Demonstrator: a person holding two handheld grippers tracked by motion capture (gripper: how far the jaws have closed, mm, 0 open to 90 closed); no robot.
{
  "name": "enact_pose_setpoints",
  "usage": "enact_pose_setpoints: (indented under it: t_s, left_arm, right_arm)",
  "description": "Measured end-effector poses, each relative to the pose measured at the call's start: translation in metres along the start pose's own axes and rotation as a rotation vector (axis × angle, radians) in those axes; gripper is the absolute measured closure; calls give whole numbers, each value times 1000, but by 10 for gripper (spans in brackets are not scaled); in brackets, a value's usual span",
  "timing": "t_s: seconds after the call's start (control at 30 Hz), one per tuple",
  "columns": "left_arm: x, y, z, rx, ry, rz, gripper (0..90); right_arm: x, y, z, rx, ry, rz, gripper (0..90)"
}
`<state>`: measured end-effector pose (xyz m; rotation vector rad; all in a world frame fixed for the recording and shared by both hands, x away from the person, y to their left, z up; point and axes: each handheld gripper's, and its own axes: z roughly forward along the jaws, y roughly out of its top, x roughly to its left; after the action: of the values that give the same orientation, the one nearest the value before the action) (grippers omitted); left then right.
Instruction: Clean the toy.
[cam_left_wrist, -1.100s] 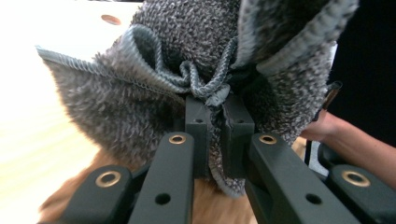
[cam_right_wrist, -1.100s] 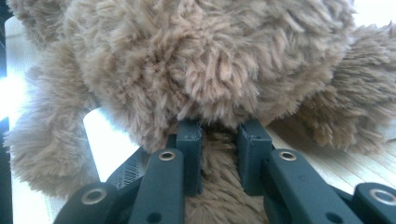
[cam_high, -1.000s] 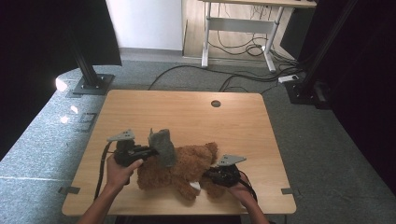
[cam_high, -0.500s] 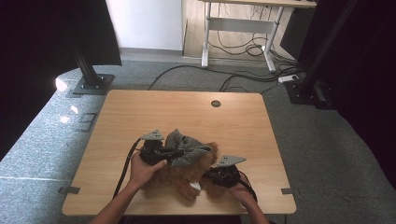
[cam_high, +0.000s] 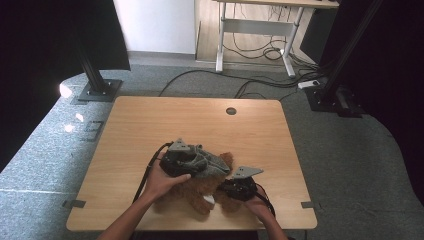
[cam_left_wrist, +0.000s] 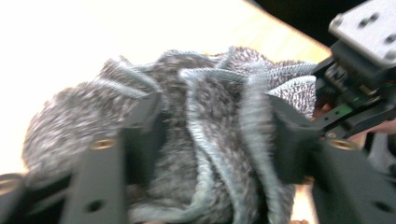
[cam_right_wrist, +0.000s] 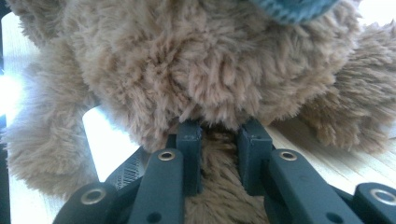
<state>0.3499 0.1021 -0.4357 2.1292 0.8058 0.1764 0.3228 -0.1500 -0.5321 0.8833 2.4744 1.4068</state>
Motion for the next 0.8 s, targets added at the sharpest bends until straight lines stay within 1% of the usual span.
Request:
enact_pose_setpoints:
  t_s: [0.07, 0.13, 0.2, 0.27, 0.3, 0.33, 0.37, 0.43, 0.53, 0.57, 0.6, 0.63, 0.73, 0.77, 0.8]
  left_arm:
    - [-3, 4, 7, 38, 11, 9, 295]
    - [-5, 6, 12, 63, 31, 26, 311]
    - [-6, 6, 13, 68, 53, 36, 373]
    - [-3, 4, 12, 65, 45, 37, 495]
    - [-1, 3, 10, 50, 39, 29, 545]
    - [1, 2, 8, 37, 35, 21, 621]
    - [5, 0, 5, 20, 23, 7, 667]
    - [8, -3, 1, -1, 15, 0, 731]
    - [12, -9, -11, -49, 10, -6, 765]
    - [14, -12, -18, -67, 2, -15, 768]
    - [17, -14, -24, -82, -17, -29, 770]
    - [20, -17, -32, -89, -30, -40, 771]
    - [27, -25, -52, -119, -7, -61, 771]
    - [31, -28, -60, -145, -8, -83, 771]
    - [32, -28, -62, -154, -17, -95, 771]
  right_arm:
    - [0, 0, 0, 0, -1, 0, 740]
    - [0, 0, 0, 2, -2, 0, 740]
    - [0, 0, 0, 4, -1, 0, 740]
    - [0, -1, 0, 4, -2, -1, 740]
    - [0, -1, 0, 4, -1, -1, 740]
    - [0, -1, 0, 3, -1, -4, 740]
    - [0, -1, 0, 3, 0, -4, 740]
    - [0, -1, 0, 4, 1, -3, 741]
    - [0, -1, 0, 3, 3, -1, 742]
    - [0, -1, 0, 2, 2, -2, 742]
    - [0, -1, 0, 3, 3, 2, 742]
    - [-1, -1, 0, 3, 3, 4, 742]
    - [-1, -1, 1, 3, 4, 7, 743]
    - [-1, -1, 1, 3, 4, 7, 743]
    - [0, -1, 1, 3, 4, 7, 743]
